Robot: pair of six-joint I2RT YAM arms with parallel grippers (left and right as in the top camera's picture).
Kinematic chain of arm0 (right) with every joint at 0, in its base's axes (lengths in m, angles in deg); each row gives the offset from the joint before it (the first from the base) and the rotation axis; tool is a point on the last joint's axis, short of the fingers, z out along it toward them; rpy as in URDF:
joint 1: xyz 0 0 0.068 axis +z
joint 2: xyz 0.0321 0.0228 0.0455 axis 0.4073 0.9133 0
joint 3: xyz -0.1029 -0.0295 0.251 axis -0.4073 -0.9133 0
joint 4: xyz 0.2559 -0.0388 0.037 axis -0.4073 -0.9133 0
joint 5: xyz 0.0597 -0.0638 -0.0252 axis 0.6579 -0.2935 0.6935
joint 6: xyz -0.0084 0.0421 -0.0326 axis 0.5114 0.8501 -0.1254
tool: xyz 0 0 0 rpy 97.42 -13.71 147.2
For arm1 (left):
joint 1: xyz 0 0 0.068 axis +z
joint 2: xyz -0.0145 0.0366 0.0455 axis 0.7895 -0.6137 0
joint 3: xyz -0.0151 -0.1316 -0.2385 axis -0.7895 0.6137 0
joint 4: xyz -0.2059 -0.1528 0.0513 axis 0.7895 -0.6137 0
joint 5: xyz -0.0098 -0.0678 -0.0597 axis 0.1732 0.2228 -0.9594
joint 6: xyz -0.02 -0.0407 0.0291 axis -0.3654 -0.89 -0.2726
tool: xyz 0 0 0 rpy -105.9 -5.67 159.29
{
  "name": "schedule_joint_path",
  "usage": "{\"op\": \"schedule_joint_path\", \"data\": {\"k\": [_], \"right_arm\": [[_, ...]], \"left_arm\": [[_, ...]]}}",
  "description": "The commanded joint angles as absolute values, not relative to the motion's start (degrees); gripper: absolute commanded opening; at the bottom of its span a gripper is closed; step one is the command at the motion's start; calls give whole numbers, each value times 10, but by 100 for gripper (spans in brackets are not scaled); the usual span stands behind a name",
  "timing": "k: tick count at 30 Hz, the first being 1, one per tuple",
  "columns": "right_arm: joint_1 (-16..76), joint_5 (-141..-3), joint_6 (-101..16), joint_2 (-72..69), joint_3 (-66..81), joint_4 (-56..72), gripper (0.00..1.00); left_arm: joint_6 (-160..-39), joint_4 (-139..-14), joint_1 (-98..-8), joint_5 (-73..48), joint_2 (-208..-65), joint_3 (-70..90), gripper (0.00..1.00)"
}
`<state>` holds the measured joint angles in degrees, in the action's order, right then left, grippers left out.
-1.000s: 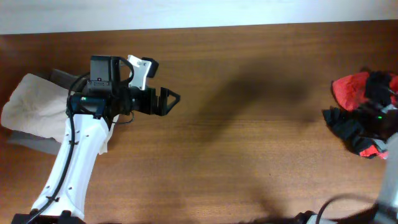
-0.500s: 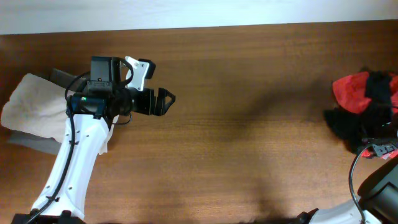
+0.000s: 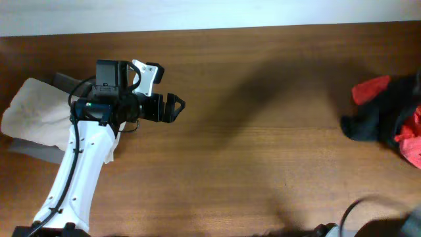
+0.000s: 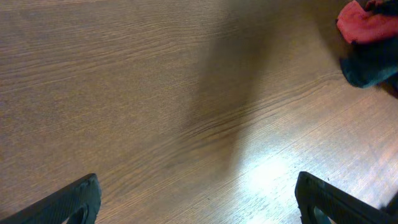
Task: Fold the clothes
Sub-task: 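Reach the right gripper to the red and black pile and grasp the black shirt, then lift the black shirt with the right gripper toward the table center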
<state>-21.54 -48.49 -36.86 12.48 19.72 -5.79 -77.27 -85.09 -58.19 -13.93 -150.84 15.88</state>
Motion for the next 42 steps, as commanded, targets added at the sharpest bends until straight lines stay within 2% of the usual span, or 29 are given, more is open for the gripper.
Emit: {"op": "schedule_joint_path", "data": {"k": [1,7,13,19,26,32,34,38,42], "right_arm": [[-173,-395,-416,35,291,-43,4],[-84,-392,-419,4,348,-19,4],[47,-399,-445,20,347,-55,4],[174,-427,-495,57,347,-109,4],[308,-474,-504,90,347,-92,4],[370,-620,-426,110,347,-75,4],[377,-649,-392,112,347,-59,4],[378,-704,-310,111,347,-31,4],[379,-756,-222,111,347,-33,4]], "left_arm": [[-774,-852,-584,-136,-1511,152,99],[-774,-853,-584,-136,-1511,152,99],[-774,-854,-584,-96,-1511,151,99],[-756,-904,-584,-91,-1502,116,99],[-750,-949,-584,-56,-1474,59,99],[-750,-971,-592,-148,-1459,58,99],[-750,-984,-602,-146,-1460,58,98],[-734,-984,-625,-140,-1460,58,90],[-718,-976,-661,-139,-1460,58,89]]}}
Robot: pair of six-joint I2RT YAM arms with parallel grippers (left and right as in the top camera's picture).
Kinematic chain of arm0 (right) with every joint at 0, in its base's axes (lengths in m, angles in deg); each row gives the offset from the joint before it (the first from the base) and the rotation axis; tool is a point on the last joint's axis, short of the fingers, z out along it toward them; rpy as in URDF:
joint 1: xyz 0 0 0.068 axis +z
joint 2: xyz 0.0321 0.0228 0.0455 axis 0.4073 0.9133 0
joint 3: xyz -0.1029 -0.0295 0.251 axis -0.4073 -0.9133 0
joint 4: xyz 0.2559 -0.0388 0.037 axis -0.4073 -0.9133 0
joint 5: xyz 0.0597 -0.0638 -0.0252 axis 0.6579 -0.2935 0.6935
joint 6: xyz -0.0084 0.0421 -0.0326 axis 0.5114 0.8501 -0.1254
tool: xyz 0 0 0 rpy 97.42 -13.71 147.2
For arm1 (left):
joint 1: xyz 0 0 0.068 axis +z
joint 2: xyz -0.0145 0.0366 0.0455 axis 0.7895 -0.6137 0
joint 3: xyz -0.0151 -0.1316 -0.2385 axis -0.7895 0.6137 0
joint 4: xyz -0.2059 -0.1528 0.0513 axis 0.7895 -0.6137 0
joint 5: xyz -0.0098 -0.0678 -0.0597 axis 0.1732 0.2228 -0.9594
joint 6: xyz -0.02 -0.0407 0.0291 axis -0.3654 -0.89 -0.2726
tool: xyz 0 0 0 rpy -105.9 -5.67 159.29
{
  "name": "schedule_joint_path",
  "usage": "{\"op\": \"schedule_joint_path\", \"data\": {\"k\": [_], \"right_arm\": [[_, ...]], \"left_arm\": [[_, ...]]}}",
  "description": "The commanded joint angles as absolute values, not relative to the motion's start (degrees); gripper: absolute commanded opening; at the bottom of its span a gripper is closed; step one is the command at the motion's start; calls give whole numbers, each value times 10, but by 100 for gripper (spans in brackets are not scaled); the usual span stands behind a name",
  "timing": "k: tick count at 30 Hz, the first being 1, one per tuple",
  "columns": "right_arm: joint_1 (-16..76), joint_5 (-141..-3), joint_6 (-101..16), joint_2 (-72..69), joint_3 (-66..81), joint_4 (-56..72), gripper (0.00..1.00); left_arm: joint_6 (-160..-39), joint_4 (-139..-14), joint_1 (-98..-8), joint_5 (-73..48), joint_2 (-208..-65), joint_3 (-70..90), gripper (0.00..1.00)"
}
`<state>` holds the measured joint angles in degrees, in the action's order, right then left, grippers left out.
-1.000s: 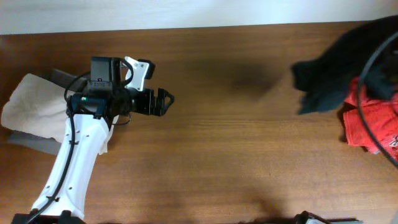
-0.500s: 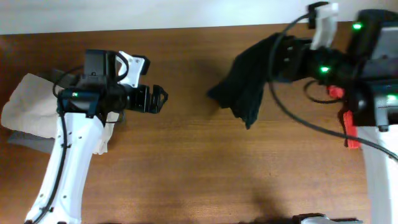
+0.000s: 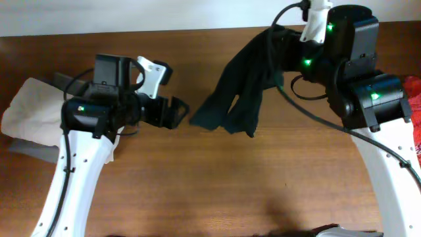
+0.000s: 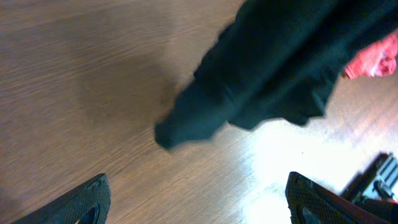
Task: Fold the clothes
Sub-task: 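Lift the black shirt with the right gripper toward the table center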
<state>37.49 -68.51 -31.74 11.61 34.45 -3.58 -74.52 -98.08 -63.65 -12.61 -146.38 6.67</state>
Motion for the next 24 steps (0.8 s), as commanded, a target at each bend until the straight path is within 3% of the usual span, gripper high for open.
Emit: {"op": "schedule_joint_path", "data": {"k": [1,13,24], "right_arm": [[380,-758,-201,111,347,-34,4],[449,-769,-129,111,348,17,4],[456,-690,-126,110,348,57,4]], "left_arm": [[-700,-976,-674,-137,-1460,58,89],[-634,-938,-800,-63,-1479,58,89],[-634,-913,-832,-30,-1535,58,89]]}}
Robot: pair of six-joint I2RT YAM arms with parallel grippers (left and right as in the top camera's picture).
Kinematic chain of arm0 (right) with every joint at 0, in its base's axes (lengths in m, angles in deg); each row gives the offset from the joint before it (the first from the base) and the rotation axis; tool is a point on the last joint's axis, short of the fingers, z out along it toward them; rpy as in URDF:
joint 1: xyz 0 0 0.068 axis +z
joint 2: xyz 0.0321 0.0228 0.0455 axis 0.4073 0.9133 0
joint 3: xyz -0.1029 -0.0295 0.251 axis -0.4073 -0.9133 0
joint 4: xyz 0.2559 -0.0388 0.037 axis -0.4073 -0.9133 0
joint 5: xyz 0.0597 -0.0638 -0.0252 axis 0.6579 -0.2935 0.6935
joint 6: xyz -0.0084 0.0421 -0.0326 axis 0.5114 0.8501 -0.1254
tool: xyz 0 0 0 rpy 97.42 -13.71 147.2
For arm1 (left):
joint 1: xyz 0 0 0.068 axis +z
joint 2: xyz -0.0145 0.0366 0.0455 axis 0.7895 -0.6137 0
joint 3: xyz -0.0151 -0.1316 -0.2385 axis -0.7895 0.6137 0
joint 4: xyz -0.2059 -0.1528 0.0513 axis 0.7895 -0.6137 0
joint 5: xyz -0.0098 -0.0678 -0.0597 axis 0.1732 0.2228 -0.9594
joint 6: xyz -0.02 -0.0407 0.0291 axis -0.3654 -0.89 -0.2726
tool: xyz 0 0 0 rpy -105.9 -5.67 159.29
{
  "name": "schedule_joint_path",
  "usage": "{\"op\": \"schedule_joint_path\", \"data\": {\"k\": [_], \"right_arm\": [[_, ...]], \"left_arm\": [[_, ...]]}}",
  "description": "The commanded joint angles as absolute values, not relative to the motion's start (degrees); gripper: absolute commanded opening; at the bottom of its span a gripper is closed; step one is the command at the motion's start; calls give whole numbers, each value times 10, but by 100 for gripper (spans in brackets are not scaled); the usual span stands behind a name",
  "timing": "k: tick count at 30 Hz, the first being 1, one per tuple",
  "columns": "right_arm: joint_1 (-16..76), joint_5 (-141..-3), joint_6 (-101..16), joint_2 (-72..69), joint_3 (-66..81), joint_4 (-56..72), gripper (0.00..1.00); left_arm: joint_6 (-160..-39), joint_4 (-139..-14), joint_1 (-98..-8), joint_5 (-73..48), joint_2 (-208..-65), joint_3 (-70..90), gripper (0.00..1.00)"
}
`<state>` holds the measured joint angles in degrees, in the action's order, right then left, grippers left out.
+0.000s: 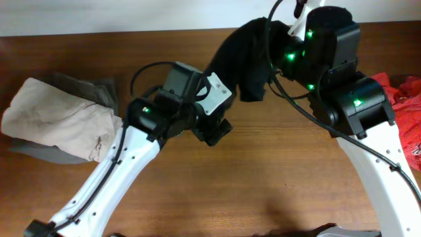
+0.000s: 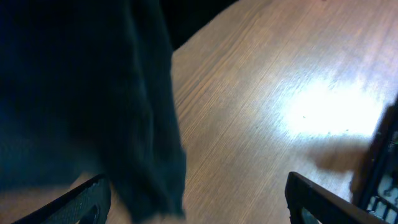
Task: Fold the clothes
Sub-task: 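Lift the black shirt with the right gripper toward the table center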
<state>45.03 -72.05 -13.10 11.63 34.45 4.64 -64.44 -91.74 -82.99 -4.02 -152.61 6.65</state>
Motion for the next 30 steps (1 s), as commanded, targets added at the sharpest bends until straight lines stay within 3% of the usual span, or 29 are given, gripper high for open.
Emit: {"op": "schedule_joint_path", "data": {"k": [1,4,8,17,18,19,20,21,23,24,30], "right_arm": [[456,-687,-126,109,348,58,4],[458,-684,-126,108,348,59,4],[458,-685,-127,108,348,56,4],[458,-691,-149,108,348,42,4],[458,-694,-151,108,348,41,4],[458,-696,-155,108,348,42,4],[458,-699,-155,108,348,42,4],[458,-701,-155,108,348,42,4],[458,-701,-155,108,348,47,4],[458,-701,-155,108,348,51,4],[458,-700,-124,108,348,72,4]], "left_arm": [[-634,-911,-832,-30,-1537,58,89],[-634,-905,-832,-30,-1537,58,72],[-634,-901,-831,-12,-1537,58,38],[-634,-902,-831,27,-1537,58,4],[-634,-901,-831,28,-1537,58,4],[-634,-901,-831,25,-1537,58,11],[-634,-901,-831,15,-1537,58,27],[-634,-901,-831,-3,-1537,58,51],[-634,-901,-831,-39,-1537,58,72],[-634,-901,-831,-51,-1537,58,78],[-641,-897,-831,-66,-1537,58,83]]}}
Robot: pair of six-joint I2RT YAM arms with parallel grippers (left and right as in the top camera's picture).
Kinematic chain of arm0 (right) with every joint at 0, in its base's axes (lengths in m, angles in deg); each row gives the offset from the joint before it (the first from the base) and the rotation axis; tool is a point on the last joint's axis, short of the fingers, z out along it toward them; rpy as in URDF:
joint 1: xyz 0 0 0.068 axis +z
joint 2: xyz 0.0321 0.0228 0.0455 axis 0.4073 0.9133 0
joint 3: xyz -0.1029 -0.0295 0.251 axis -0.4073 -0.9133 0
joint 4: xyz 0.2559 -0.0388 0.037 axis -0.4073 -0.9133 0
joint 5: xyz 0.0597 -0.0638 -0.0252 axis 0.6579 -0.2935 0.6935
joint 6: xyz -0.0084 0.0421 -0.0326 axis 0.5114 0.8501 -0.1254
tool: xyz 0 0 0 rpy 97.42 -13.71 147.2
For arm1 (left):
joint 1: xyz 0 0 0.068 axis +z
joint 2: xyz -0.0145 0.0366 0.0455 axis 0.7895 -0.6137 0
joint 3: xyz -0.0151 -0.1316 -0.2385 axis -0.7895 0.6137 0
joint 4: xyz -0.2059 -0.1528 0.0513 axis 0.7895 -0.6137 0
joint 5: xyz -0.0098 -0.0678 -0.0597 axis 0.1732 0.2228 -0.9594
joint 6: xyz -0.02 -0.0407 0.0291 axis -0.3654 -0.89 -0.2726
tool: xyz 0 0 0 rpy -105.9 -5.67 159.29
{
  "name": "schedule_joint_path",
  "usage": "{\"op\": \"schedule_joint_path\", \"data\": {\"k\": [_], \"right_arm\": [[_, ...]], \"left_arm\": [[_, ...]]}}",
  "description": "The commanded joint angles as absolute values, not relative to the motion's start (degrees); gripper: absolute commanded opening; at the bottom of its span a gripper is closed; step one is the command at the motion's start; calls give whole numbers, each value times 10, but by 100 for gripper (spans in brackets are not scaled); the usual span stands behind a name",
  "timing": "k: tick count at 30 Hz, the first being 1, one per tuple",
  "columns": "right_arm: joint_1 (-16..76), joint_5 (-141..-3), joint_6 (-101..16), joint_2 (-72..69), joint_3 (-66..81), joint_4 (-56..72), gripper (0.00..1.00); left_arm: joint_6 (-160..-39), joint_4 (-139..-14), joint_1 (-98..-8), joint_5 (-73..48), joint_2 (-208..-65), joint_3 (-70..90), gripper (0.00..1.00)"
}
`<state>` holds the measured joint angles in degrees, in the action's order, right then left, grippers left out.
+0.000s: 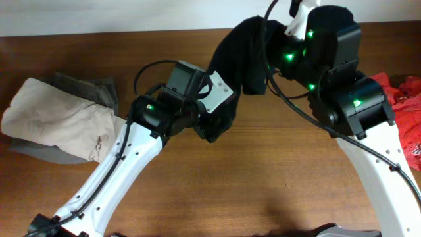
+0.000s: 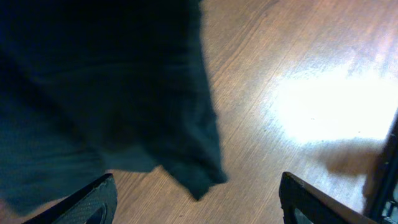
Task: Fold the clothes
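Note:
A black garment point(image 1: 240, 52) hangs over the table's back middle from my right gripper point(image 1: 266, 29), whose fingers are hidden in the cloth. The left gripper point(image 1: 214, 125) sits right under the garment's lower edge. In the left wrist view the fingers point(image 2: 93, 202) stand wide open. The garment's lowest corner point(image 2: 196, 177) dangles between and ahead of them, above the wood, with nothing pinched.
A pile of folded beige clothes point(image 1: 52, 122) on a grey piece point(image 1: 89, 89) lies at the left. Red clothing point(image 1: 408, 128) lies at the right edge. The right arm point(image 1: 355, 99) stands over the right half of the wooden table point(image 1: 263, 184).
The garment's hanging end now reaches down over the left gripper, and its corner shows centred between the open fingers. Both arms have hardly shifted.
My left gripper was open beside the folded pile, and the black garment lay with the red clothing at the right. Then the right arm held the garment up over the middle. Then the left gripper was at the centre under it, where it stays, open.

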<state>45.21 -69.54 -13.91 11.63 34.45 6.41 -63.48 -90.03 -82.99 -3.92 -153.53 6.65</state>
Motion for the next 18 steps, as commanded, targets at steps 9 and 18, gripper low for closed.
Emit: {"op": "schedule_joint_path", "data": {"k": [9,18], "right_arm": [[482,-690,-122,108,348,87,4],[492,-690,-122,107,348,91,4]], "left_arm": [[-640,-860,-831,-67,-1537,58,84],[-640,-849,-831,-67,-1537,58,84]]}}
